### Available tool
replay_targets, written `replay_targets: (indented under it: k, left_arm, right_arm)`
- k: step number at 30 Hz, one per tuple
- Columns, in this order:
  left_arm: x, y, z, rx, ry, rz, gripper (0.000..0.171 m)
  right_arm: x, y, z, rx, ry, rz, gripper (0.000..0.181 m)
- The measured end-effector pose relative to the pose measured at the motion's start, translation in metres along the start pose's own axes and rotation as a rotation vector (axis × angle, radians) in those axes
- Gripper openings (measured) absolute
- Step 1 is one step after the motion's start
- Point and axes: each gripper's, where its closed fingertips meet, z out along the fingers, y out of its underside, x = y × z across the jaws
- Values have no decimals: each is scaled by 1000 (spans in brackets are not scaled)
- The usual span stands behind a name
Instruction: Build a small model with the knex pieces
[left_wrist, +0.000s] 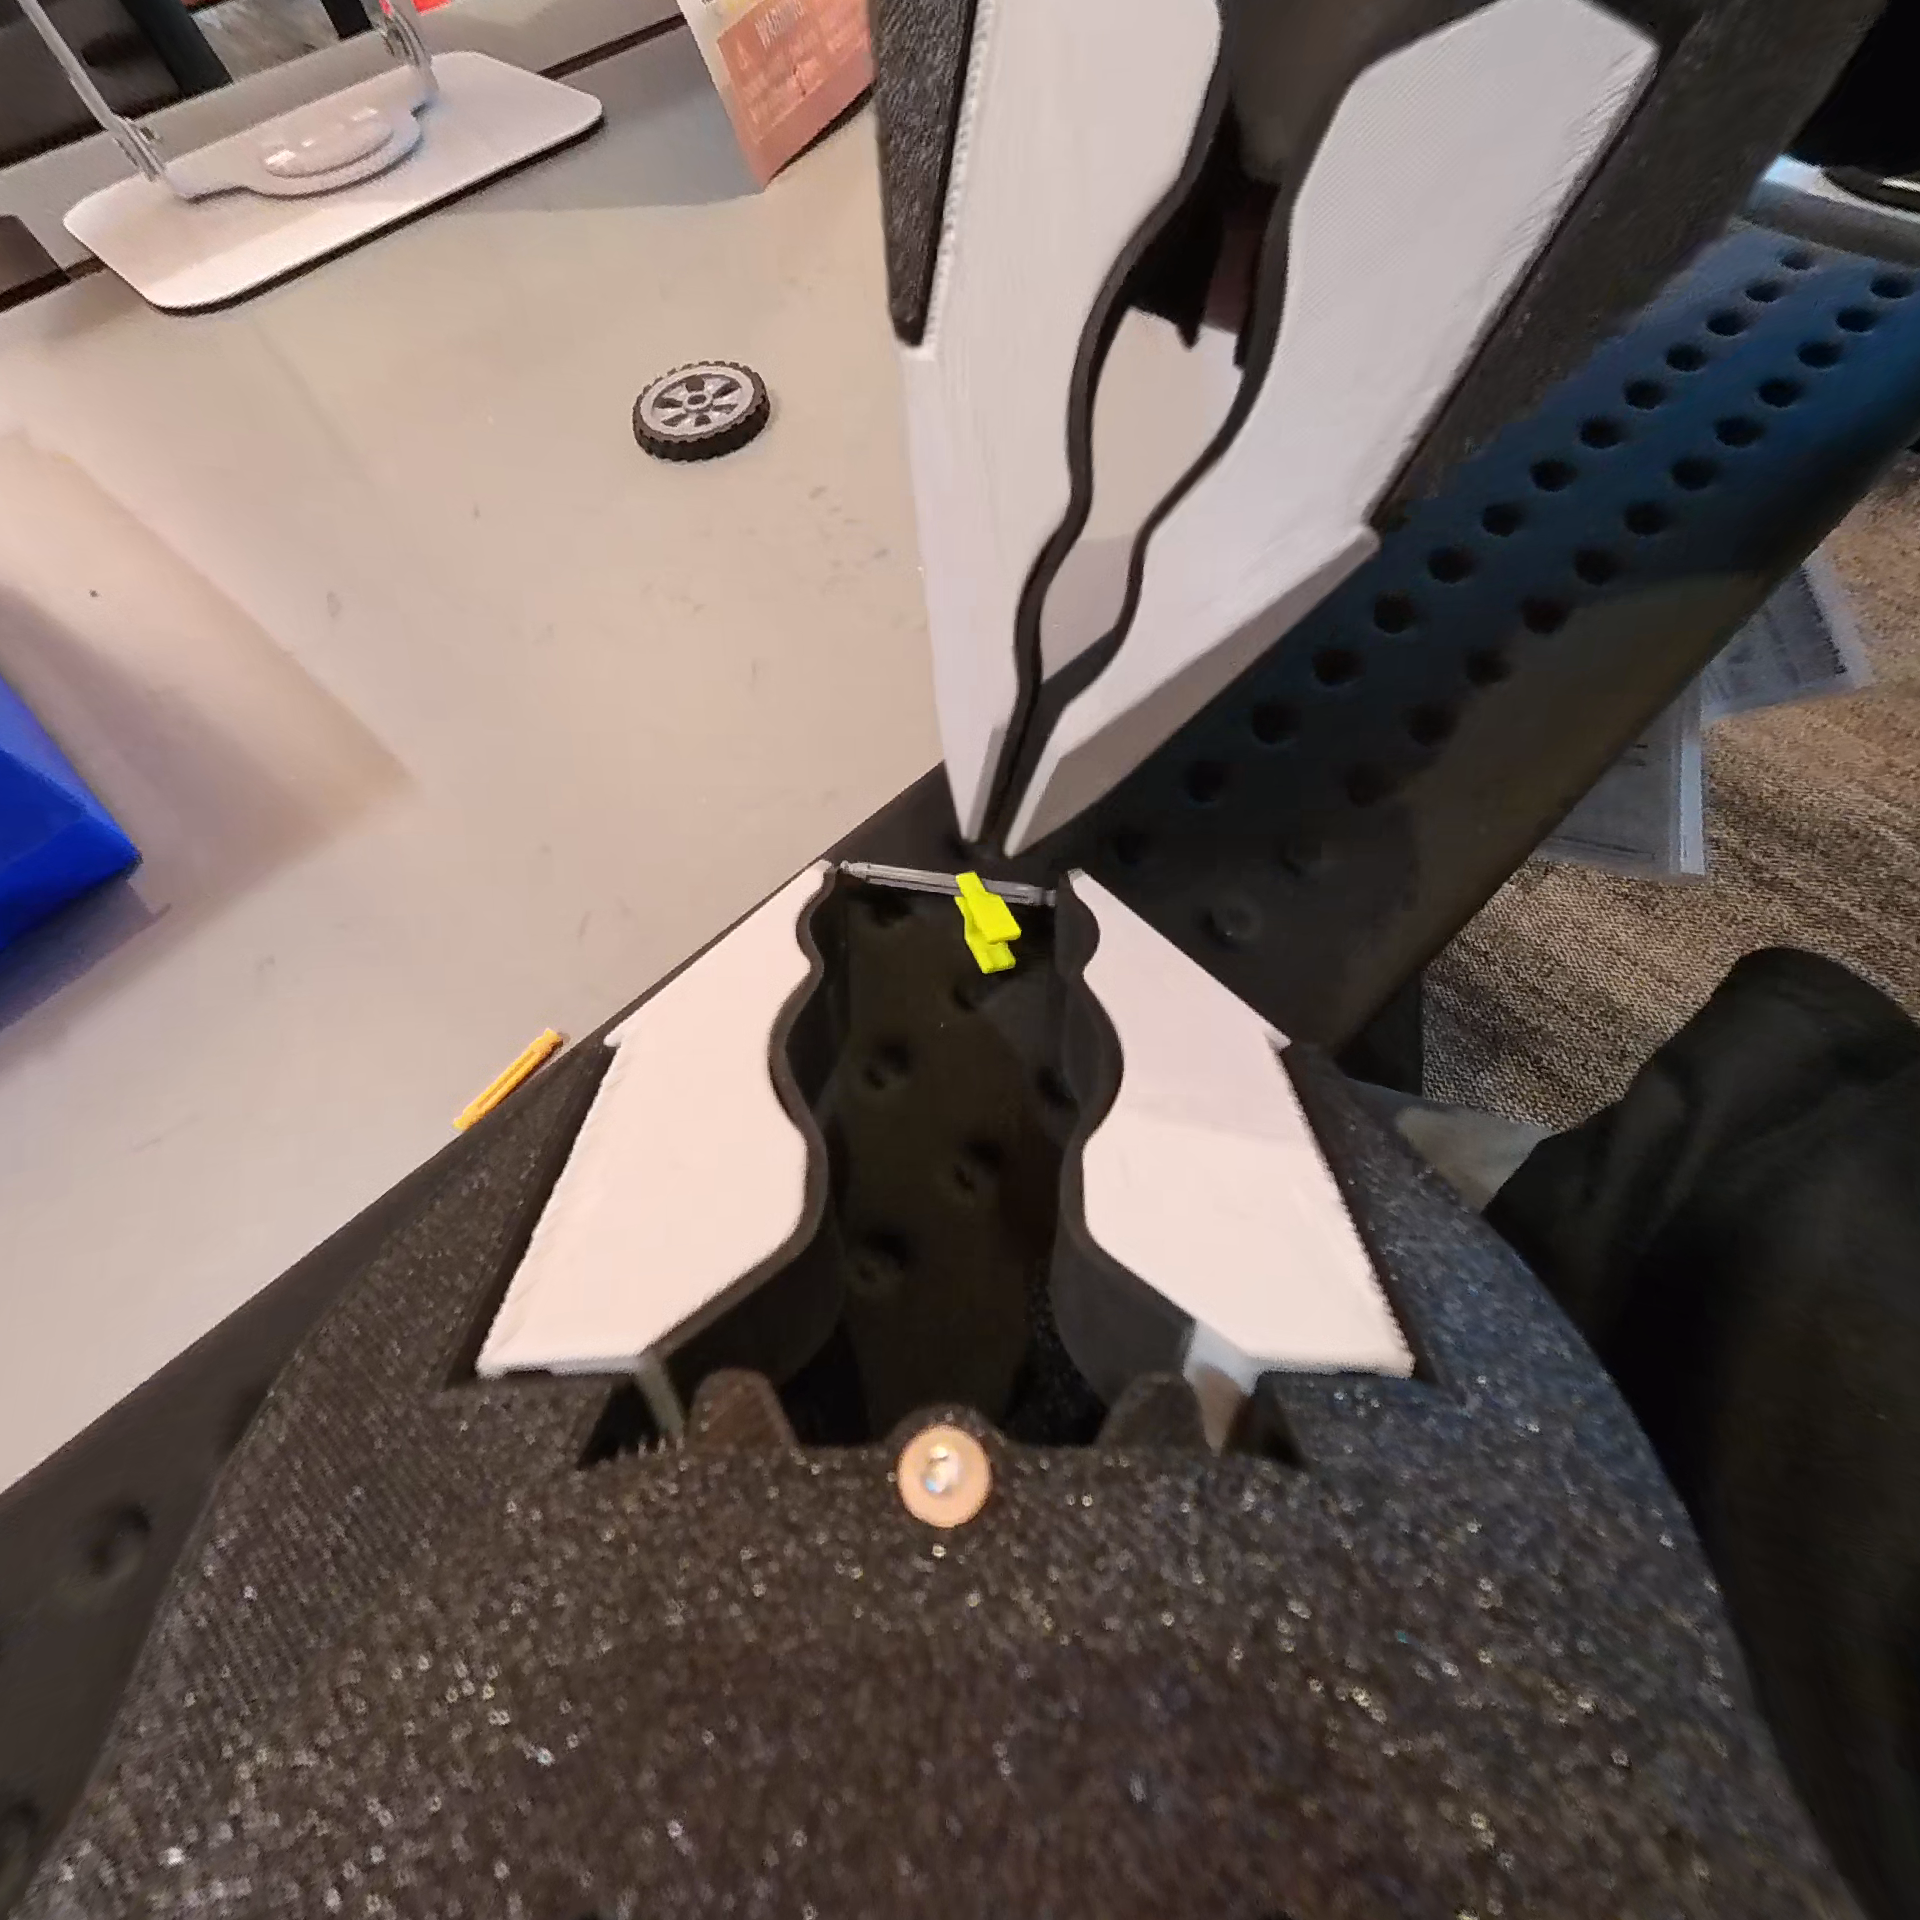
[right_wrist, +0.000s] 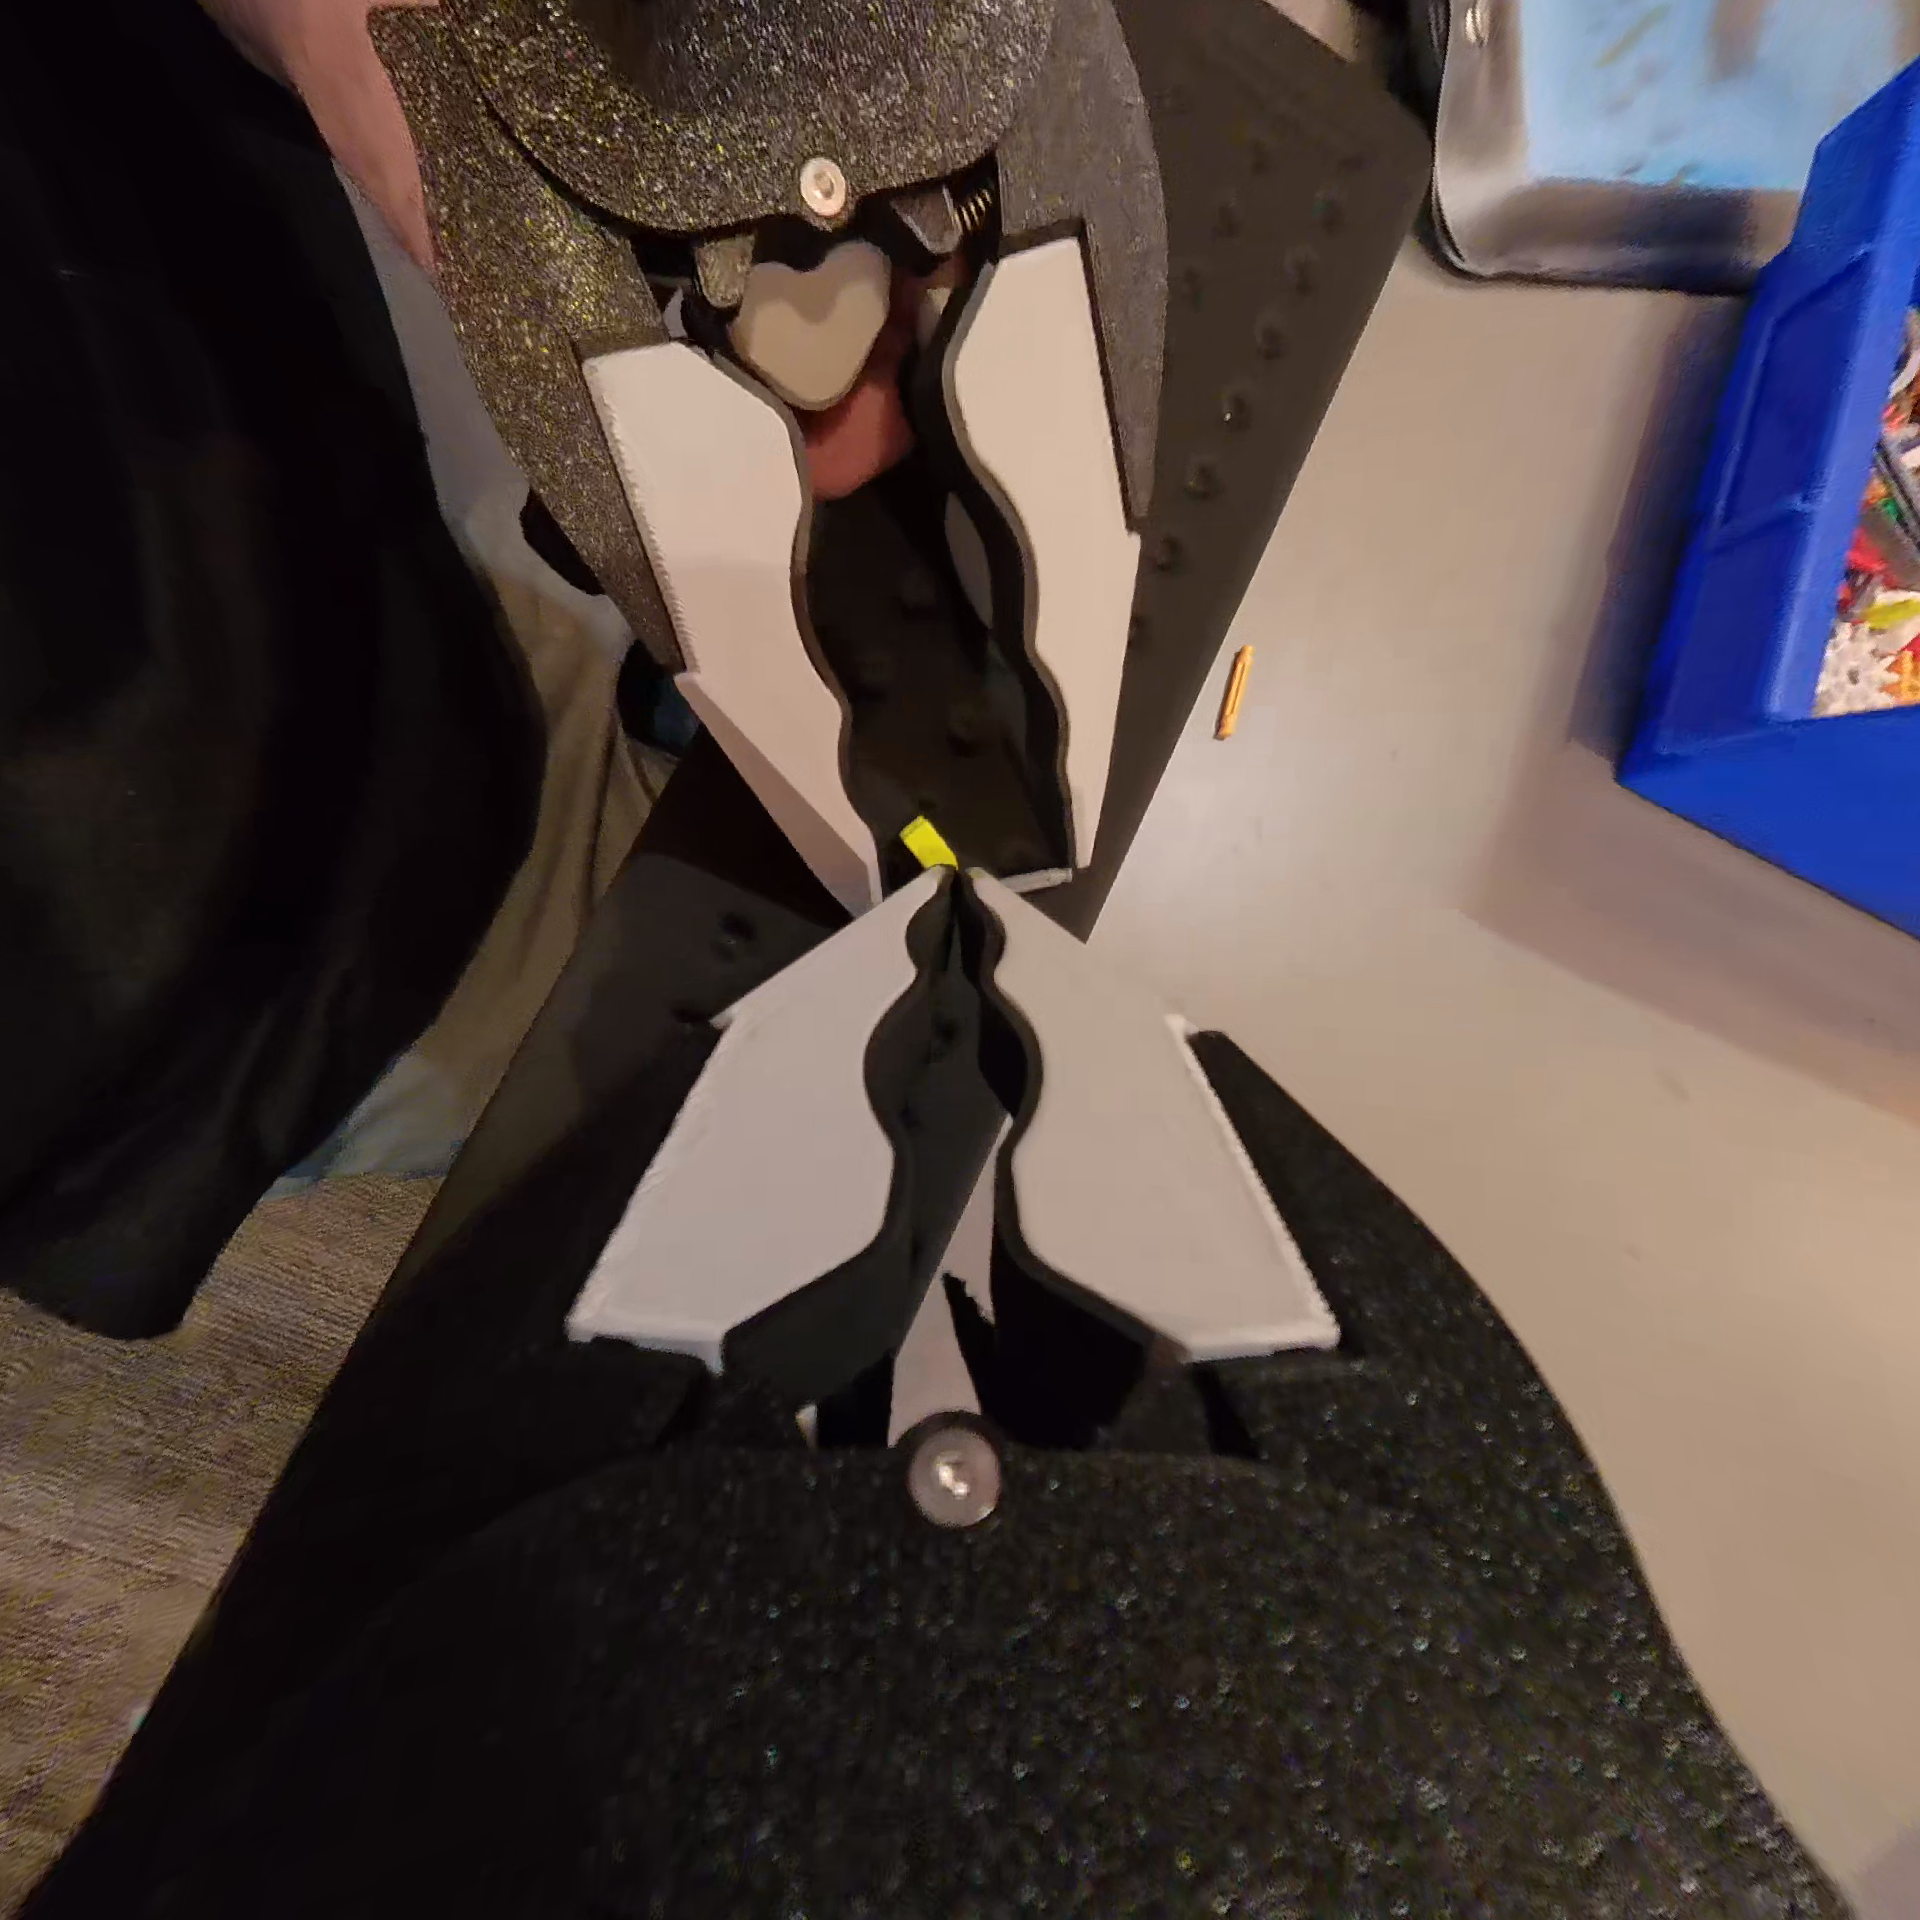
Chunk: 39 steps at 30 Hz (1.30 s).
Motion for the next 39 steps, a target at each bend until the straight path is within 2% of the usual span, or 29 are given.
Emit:
replay_targets:
  k: [2, 9, 14, 17, 26, 39]
  left_arm:
    - [0, 0, 0, -4, 0, 4, 41]
    - [1, 1, 0, -6, 5, 15, 41]
    - [2, 1, 0, -3, 4, 38, 41]
    - [3, 1, -1, 1, 6, 47, 38]
    - [4, 0, -2, 8, 16, 48, 39]
    - [4, -2, -2, 5, 17, 39, 38]
  right_arm:
    - [-2, -3, 6, -15, -22, -40, 7]
    - [-6, -3, 9, -96, -195, -120, 6]
    - [-9, -1, 10, -99, -373, -72, 10]
    - [-11, 1, 11, -125, -410, -87, 10]
    - [-11, 0, 17, -87, -378, -120, 5]
    - [-3, 12, 8, 198, -280, 151, 5]
